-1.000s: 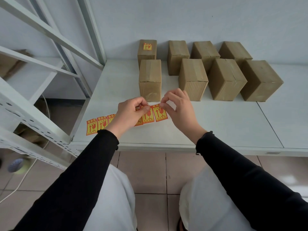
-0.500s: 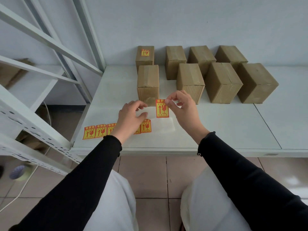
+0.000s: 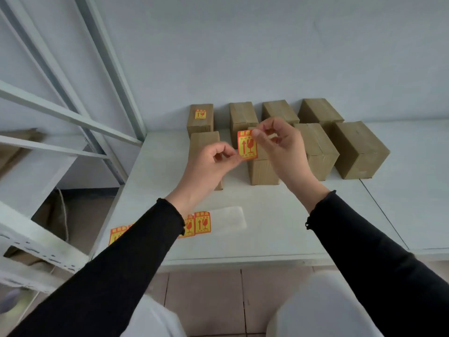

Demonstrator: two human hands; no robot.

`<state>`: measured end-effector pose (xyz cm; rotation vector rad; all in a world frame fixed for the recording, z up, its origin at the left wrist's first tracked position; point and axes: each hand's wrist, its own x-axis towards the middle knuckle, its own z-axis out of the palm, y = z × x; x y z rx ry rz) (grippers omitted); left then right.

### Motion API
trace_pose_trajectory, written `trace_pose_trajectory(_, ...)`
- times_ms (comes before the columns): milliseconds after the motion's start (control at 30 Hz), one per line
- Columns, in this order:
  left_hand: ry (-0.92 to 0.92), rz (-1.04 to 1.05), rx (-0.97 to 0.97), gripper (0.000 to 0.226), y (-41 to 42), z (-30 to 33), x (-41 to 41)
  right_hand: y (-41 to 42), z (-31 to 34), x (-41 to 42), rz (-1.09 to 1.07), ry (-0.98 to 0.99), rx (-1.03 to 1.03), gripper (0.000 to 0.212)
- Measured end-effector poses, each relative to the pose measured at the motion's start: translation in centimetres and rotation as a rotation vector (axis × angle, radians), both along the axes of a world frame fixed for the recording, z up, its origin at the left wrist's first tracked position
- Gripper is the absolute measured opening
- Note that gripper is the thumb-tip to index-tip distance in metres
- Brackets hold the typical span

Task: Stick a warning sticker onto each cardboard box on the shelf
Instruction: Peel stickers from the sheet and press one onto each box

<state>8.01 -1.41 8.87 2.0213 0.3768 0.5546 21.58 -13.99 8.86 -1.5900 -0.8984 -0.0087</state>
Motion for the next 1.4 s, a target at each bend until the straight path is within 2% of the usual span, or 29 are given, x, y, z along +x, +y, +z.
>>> trace_pose_trajectory(133,0.021,0.028,-0.029,0.013,1.6,1.2,4.4,1.7,1.4,4.0,-0.035,0.030,-0.001,0.020)
trace_pose_trajectory(267,0.102,0.015,-0.086,0.015,4.5,2.2,9.8,5.6,2.1,9.4,-0.122,0.030,-0.105,0.007)
trace_pose_trajectory(467,0.240,0.104,-0.137,0.021,9.4,2.3,17.9,11.9,2.0,16.2,-0.241,-0.002,-0.257,0.008)
trace_pose_trajectory(667,0.378,0.209,-0.173,0.013,12.8,0.6,23.4,15.7,-0.1,21.1,-0.246,0.007,-0.409,0.008)
trace_pose_trajectory(800,0.459,0.246,-0.126,0.008,13.6,-1.1,24.9,16.7,-2.4,22.3,-0.254,0.007,-0.455,0.007)
trace_pose_trajectory(933,0.504,0.242,-0.088,0.036,13.9,-2.4,25.3,17.1,-4.1,22.8,-0.244,0.002,-0.494,0.009)
trace_pose_trajectory(1133,0.527,0.234,0.013,0.044,13.9,-2.5,25.3,17.4,-4.9,23.0,-0.270,-0.017,-0.510,0.010)
trace_pose_trajectory(1400,0.545,0.178,0.241,0.021,14.1,-2.7,25.6,17.7,-5.4,23.0,-0.292,-0.025,-0.540,0.010)
